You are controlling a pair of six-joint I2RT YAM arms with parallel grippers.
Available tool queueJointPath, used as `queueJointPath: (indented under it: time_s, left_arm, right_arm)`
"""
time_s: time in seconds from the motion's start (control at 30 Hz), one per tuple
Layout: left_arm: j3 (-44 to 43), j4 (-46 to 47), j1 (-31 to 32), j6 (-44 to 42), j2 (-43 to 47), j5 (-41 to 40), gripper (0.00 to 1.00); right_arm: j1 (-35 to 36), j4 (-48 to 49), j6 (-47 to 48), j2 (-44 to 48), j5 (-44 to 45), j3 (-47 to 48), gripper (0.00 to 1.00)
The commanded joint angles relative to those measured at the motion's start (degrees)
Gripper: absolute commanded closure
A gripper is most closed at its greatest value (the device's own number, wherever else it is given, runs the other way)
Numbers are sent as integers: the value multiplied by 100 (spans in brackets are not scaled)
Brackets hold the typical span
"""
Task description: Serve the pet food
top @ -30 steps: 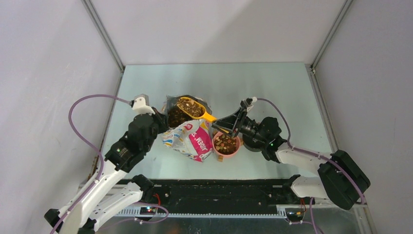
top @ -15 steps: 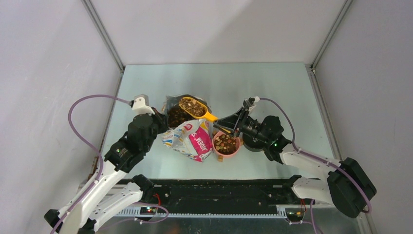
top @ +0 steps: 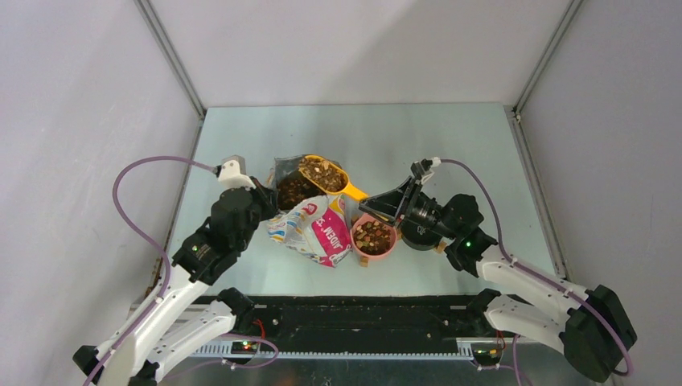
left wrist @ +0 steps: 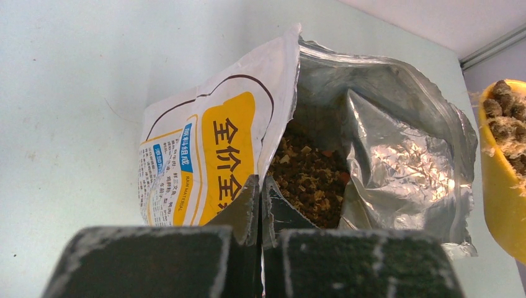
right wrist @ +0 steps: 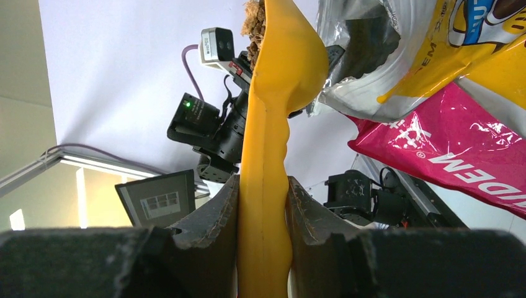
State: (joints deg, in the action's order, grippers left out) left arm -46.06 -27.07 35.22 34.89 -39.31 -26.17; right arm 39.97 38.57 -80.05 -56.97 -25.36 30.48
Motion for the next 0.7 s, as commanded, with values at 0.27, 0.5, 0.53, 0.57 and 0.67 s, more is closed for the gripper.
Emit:
queueJointPath:
  time_s: [0.27, 0.5, 0.53, 0.57, 0.67]
  left_arm:
    - [-34, 307, -7, -82, 64, 233, 100]
    - [-58, 366, -8, -111, 53, 294, 100]
    - [-56, 363, -7, -114, 54, 292, 100]
    - [-54, 374, -7, -110, 55, 290, 100]
    - [-32, 405, -7, -127, 51, 300, 100]
  right_arm:
    - [-85, -304, 214, 754, 326, 267, 100]
    - [-316, -976, 364, 1289, 477, 263, 100]
    - [-341, -1093, 395, 1340, 491, 265, 100]
    - [-382, -1165, 412, 1446, 529, 265, 100]
    - [-459, -1459, 509, 1730, 634, 261, 100]
